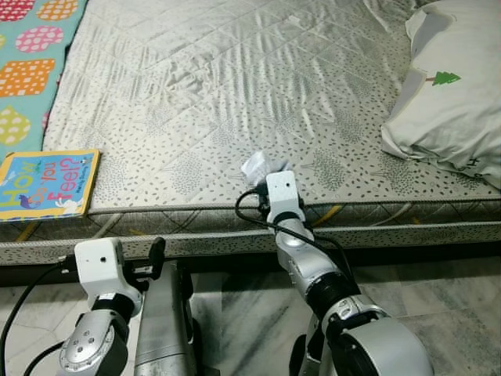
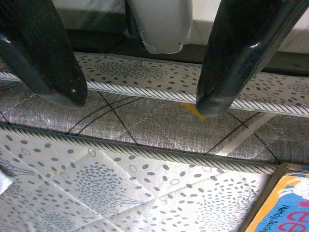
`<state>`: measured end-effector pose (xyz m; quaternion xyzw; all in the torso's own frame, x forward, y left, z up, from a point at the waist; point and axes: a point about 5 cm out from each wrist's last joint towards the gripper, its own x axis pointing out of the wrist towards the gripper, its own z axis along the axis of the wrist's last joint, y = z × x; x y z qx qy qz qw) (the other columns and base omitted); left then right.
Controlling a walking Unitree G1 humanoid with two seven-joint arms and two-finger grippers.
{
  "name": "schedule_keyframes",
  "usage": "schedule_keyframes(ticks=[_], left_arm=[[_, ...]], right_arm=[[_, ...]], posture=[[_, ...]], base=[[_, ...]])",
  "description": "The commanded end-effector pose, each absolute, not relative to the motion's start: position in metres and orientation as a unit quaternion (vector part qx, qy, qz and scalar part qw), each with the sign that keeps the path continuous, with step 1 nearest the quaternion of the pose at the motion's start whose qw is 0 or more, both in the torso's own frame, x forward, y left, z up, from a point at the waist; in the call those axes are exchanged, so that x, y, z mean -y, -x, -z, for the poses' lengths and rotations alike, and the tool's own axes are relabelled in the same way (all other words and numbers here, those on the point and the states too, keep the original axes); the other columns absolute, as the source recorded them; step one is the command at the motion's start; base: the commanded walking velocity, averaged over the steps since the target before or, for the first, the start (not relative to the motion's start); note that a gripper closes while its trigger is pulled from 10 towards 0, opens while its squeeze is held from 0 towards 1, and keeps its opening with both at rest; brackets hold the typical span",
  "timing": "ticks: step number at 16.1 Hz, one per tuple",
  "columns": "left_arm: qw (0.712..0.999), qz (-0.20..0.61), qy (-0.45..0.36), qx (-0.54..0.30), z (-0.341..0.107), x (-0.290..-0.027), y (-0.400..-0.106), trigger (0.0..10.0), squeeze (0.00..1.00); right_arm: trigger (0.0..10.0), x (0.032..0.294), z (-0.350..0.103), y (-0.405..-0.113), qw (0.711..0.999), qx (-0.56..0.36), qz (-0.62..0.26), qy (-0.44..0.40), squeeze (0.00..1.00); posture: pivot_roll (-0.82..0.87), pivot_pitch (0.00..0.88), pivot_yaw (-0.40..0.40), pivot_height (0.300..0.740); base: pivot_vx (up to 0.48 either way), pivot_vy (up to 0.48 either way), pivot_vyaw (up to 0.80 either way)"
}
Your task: Clean up the room
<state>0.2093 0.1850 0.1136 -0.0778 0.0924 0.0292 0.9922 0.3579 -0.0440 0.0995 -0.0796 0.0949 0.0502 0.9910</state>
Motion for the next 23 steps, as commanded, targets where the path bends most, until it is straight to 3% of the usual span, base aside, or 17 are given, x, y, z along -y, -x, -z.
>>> schedule_keyframes(ticks=[1, 2, 7, 8, 9, 18, 20, 21, 23], left_arm=[[0.992, -0.034, 0.073, -0.098, -0.113, -0.185, -0.207, 10.0, 0.00], [0.992, -0.033, 0.073, -0.097, -0.113, -0.185, -0.207, 10.0, 0.00], [0.992, -0.032, 0.075, -0.096, -0.114, -0.186, -0.208, 10.0, 0.00], [0.992, -0.031, 0.075, -0.095, -0.114, -0.185, -0.208, 10.0, 0.00], [0.992, -0.029, 0.075, -0.096, -0.114, -0.185, -0.208, 10.0, 0.00], [0.992, -0.025, 0.078, -0.094, -0.114, -0.182, -0.209, 10.0, 0.00], [0.992, -0.024, 0.078, -0.095, -0.114, -0.182, -0.209, 10.0, 0.00], [0.992, -0.023, 0.078, -0.095, -0.114, -0.182, -0.209, 10.0, 0.00], [0.992, -0.023, 0.078, -0.096, -0.113, -0.182, -0.209, 10.0, 0.00]], right_arm=[[1.3, 0.024, -0.104, -0.355, 0.991, -0.096, -0.069, 0.064, 0.00], [10.0, 0.025, -0.105, -0.356, 0.991, -0.093, -0.070, 0.063, 0.00], [10.0, 0.030, -0.118, -0.362, 0.992, -0.083, -0.097, 0.007, 0.00], [10.0, 0.030, -0.120, -0.363, 0.991, -0.089, -0.103, -0.014, 0.82], [10.0, 0.029, -0.121, -0.363, 0.989, -0.092, -0.108, -0.028, 1.00], [10.0, 0.019, -0.122, -0.361, 0.982, -0.117, -0.120, -0.090, 1.00], [10.0, 0.011, -0.127, -0.360, 0.979, -0.120, -0.121, -0.112, 0.08], [10.0, 0.009, -0.128, -0.360, 0.979, -0.121, -0.119, -0.113, 0.00], [10.0, 0.008, -0.128, -0.360, 0.979, -0.124, -0.109, -0.116, 0.00]], posture=[[0.13, 0.257, -0.032, 0.506], [0.13, 0.256, -0.032, 0.506], [0.12, 0.253, -0.030, 0.506], [0.12, 0.253, -0.029, 0.506], [0.12, 0.253, -0.028, 0.506], [0.12, 0.246, -0.028, 0.506], [0.12, 0.246, -0.028, 0.506], [0.13, 0.243, -0.030, 0.506], [0.13, 0.241, -0.031, 0.506]], base=[[0.000, 0.000, 0.00], [0.000, 0.000, 0.00], [0.000, 0.000, 0.00], [0.000, 0.000, 0.00], [0.000, 0.000, 0.00], [0.000, 0.000, 0.00], [0.000, 0.000, 0.00], [0.000, 0.000, 0.00], [0.000, 0.000, 0.00]])
